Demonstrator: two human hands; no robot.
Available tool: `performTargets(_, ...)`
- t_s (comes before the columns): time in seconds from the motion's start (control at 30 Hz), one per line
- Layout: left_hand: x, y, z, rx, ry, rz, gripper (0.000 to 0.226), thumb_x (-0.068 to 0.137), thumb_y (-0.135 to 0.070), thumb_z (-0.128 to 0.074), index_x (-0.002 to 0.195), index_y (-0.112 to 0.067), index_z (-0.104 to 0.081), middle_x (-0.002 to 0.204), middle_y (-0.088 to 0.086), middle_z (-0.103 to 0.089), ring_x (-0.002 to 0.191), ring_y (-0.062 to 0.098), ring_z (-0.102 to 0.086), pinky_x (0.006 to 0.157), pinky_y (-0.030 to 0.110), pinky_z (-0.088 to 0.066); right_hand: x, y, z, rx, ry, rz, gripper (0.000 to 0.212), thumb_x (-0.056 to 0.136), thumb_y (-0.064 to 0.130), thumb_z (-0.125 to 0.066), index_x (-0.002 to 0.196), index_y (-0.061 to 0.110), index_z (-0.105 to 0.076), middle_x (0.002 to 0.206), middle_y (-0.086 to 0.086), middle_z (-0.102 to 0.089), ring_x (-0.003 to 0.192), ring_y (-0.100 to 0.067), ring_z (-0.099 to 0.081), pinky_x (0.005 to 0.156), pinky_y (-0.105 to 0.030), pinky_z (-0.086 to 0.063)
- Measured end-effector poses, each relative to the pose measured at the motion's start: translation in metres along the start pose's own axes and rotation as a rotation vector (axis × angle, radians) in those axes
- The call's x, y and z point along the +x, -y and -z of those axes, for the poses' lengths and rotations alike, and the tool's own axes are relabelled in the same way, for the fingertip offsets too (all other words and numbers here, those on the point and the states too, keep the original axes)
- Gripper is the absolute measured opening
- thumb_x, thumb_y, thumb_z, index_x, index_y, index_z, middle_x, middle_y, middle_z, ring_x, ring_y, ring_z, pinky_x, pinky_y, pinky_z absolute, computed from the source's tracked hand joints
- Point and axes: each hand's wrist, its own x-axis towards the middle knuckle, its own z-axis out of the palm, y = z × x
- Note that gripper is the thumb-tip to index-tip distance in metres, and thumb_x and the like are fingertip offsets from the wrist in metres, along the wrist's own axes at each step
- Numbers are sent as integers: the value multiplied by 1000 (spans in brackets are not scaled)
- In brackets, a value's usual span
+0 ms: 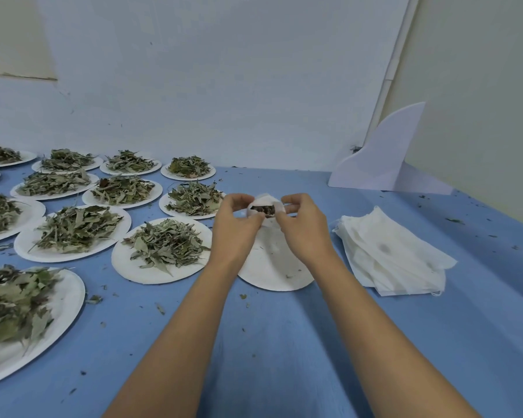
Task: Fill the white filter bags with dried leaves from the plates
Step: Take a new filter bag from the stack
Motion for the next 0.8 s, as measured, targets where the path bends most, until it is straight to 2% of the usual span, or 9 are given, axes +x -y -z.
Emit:
performTargets(0.07, 1, 2, 0, 25, -42, -4, 30, 83, 0, -64, 105, -18, -53, 99, -13, -56, 86, -11, -56, 91, 40, -52, 2, -1, 0, 38, 24, -28, 25, 88, 14, -60, 113, 12, -59, 96, 5, -59, 93, -18, -60, 79, -27, -47)
performTargets(0.13, 2, 4, 2, 84, -101, -9, 32, 82, -4, -67, 105, -21, -52, 100, -9, -58, 89, -3, -55, 83, 26, -51, 3, -2, 1, 118, 76, -80, 23, 83, 9, -65, 106, 13, -64, 89, 5, -61, 89, -16, -61, 84, -30, -50)
performTargets(0.2, 3, 4, 5, 242, -157, -15, 31, 82, -12, -71, 107, -19, -55, 99, -4, -57, 84, 6, -54, 64, 7, -40, 3, -2, 5, 213, 166, -146, 18, 79, 7, -70, 95, 14, -66, 83, 3, -63, 79, -11, -60, 81, -28, -51)
performTargets(0.3, 3, 3, 6, 396, -151, -4, 19, 78, -8, -69, 93, -15, -59, 79, -3, -51, 66, 8, -47, 51, 5, -36, 1, -5, 7, 284, 221, -197, 13, 78, 6, -73, 80, 14, -63, 70, 2, -61, 64, -9, -56, 70, -24, -52)
performTargets(0.4, 0, 1, 3, 457, -127, -30, 18, 76, 2, -61, 76, -14, -53, 69, -4, -44, 58, 6, -39, 50, 9, -35, 0, -8, 0, 166, 126, -134, 14, 80, 9, -68, 75, 16, -56, 67, 3, -55, 66, -15, -52, 73, -35, -52)
performTargets(0.5, -2, -2, 0, 496, -129, -122, 34, 74, 10, -54, 62, -19, -40, 69, -4, -42, 60, 7, -36, 54, 13, -32, -2, -9, -7, -86, -36, 65, 25, 82, 12, -60, 65, 20, -43, 75, 3, -49, 65, -9, -43, 56, -20, -34)
performTargets(0.57, -4, -4, -3, 460, -154, -127, 35, 73, 10, -51, 59, -19, -36, 64, -5, -40, 57, 8, -35, 51, 15, -31, -3, -11, -9, -252, -129, 150, 34, 87, 18, -54, 60, 22, -34, 81, 1, -44, 63, -10, -39, 53, -23, -27)
performTargets(0.67, -5, -5, -4, 454, -167, -101, 20, 76, -1, -52, 72, -19, -43, 72, -5, -49, 65, 12, -45, 56, 23, -33, -5, -13, -12, -340, -185, 142, 37, 89, 17, -51, 60, 21, -28, 72, 3, -40, 64, -17, -37, 52, -29, -22)
performTargets(0.8, -5, -7, -4, 362, -39, -44, 24, 88, -11, -43, 110, -16, -50, 96, 5, -58, 84, 29, -62, 76, 48, -52, -2, -7, -10, 18, -207, -19, 17, 83, 11, -47, 74, 21, -37, 80, 2, -49, 73, -20, -49, 58, -30, -35)
